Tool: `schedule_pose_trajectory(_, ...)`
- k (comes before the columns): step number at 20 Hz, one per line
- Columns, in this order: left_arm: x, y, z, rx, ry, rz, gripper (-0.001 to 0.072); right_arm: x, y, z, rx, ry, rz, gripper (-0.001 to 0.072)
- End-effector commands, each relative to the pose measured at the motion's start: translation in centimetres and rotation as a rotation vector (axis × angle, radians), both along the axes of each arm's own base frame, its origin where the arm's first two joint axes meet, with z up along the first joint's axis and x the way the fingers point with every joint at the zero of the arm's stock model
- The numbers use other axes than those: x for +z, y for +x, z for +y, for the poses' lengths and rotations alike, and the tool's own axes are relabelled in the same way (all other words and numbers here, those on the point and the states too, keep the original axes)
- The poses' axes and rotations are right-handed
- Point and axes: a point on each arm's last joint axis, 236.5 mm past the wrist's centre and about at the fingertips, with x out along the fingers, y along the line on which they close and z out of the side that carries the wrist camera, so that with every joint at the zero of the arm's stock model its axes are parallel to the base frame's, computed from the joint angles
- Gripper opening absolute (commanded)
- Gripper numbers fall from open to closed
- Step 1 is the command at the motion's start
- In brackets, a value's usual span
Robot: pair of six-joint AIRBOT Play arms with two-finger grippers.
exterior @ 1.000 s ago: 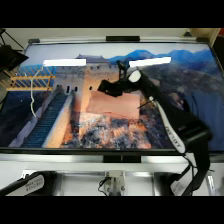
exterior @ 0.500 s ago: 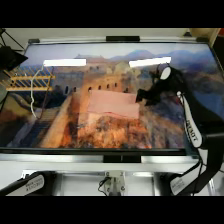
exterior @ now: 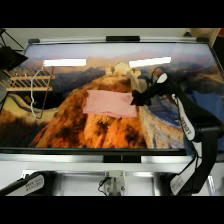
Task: Fold the shirts.
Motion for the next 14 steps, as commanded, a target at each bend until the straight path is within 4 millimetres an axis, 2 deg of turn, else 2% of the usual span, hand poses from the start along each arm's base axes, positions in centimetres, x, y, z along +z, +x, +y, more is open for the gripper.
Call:
schedule_pose_trajectory(1,0.0,0.0,0.0,0.003,-0.004,0.003,0.0042,4.2,2.5,0.8,0.038,0.095,-0.140,0.0062)
schedule_pose_trajectory(3,0.0,0.0,0.0,0.010,-0.015,0.009,0.0042,9.1,5.4,-1.4,-0.002,0.096,-0.269,0.0062)
schedule_pose_trajectory(4,0.0,0.0,0.0,0.010,-0.015,0.009,0.0042,12.2,6.7,-3.3,-0.039,0.093,-0.338,0.0062)
schedule_pose_trajectory(6,0.0,0.0,0.0,0.010,-0.015,0.008,0.0042,17.8,8.2,-8.5,-0.151,0.061,-0.433,0.0062)
schedule_pose_trajectory(7,0.0,0.0,0.0,0.010,-0.015,0.008,0.0042,20.3,8.2,-11.7,-0.216,0.035,-0.464,0.0062)
schedule_pose_trajectory(10,0.0,0.0,0.0,0.010,-0.014,0.006,0.0042,25.8,6.4,-20.5,-0.397,-0.036,-0.526,0.0061)
schedule_pose_trajectory(14,0.0,0.0,0.0,0.006,-0.012,0.008,0.0042,29.8,1.7,-31.0,-0.627,-0.180,-0.560,0.0061)
